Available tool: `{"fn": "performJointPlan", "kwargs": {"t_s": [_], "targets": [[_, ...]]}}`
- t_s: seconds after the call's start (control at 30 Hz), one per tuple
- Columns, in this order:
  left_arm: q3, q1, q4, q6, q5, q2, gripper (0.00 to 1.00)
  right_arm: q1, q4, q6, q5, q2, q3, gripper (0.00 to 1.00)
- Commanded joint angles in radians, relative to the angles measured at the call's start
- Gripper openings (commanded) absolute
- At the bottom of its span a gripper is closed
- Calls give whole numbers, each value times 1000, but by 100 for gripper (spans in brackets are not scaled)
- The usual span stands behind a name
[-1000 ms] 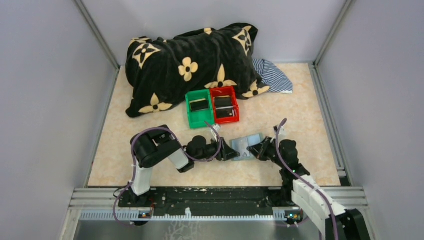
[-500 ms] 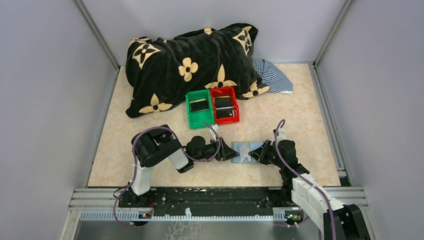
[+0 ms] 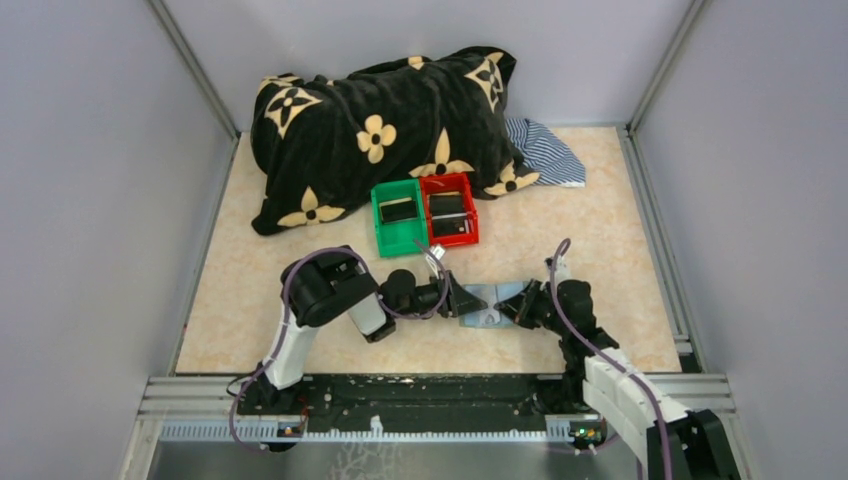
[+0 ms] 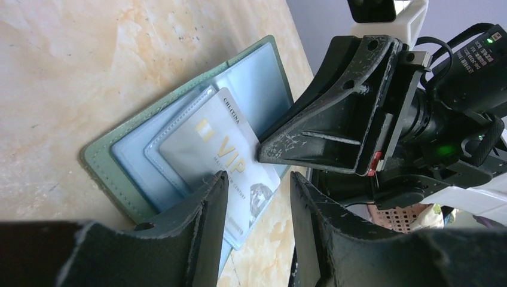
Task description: Take the credit cards out of the card holder
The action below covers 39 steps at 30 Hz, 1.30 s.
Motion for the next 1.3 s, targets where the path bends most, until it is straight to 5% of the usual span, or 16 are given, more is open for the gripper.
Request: {"fn": "performJointPlan", "kwargs": {"t_s": [0.0, 0.37, 0.53, 0.67, 0.8, 1.07, 1.27], "targets": [[-45, 14, 54, -3, -19, 6, 49, -6, 18, 2, 16, -43, -4, 0], [-76, 24, 71, -25, -18, 21, 49, -7, 14, -9, 27, -12, 9, 0], [-55, 26, 51, -19, -4, 26, 48, -6, 9, -6, 31, -15, 11, 12], [-53, 27, 51, -23, 6, 31, 48, -6, 5, 6, 38, -30, 11, 11], [-50, 30, 52, -25, 12, 36, 48, -6, 25, 10, 19, -25, 9, 0], [-38, 30, 42, -28, 18, 46, 48, -6, -1, 14, 37, -52, 9, 0], [-42, 33, 47, -35, 17, 46, 48, -8, -172, -7, 144, -146, 45, 0]]}}
